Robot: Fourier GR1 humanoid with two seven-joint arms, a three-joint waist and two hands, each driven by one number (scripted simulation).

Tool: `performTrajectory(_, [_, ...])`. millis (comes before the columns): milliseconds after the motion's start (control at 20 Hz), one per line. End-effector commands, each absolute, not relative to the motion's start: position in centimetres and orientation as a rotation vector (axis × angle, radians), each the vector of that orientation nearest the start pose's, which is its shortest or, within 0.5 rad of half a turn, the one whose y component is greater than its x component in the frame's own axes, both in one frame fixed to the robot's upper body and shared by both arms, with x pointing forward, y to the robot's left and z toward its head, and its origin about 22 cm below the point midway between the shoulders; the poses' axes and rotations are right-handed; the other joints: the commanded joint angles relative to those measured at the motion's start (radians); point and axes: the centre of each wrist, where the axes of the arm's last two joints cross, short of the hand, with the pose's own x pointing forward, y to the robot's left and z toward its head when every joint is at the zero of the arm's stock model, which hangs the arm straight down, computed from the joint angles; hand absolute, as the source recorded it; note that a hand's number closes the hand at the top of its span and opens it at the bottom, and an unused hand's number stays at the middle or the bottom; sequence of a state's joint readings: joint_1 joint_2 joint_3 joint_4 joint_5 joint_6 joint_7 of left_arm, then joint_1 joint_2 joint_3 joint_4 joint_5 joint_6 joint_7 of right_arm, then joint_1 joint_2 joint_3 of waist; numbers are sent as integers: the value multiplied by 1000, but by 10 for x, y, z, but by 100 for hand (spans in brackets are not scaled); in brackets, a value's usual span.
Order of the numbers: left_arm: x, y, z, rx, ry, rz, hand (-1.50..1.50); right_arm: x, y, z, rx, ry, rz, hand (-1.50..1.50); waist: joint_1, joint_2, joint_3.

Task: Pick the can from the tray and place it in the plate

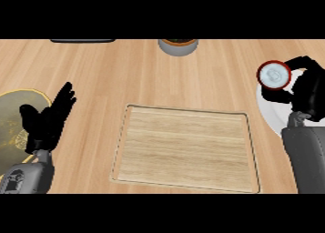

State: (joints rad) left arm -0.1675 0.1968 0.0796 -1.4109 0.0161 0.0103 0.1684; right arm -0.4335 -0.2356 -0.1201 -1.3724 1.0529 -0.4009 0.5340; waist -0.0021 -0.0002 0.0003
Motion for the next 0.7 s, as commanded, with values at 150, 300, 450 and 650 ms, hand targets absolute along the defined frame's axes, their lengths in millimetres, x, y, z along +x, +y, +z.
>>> performTrajectory(150, [287,264,17,164,-1398,-92,0,349,-338,74,-1413,-1272,141,150,7,2,0])
performTrajectory(300, [269,278,21,158,-1415,-80,0,338,-374,74,-1417,-1195,209,150,9,0,0])
performTrajectory(450, [277,280,15,173,-1395,-85,0,347,-398,69,-1353,-1109,267,150,15,4,0])
performTrajectory(650, [279,274,25,170,-1415,-71,0,328,-407,29,-1134,-1090,143,150,11,3,2])
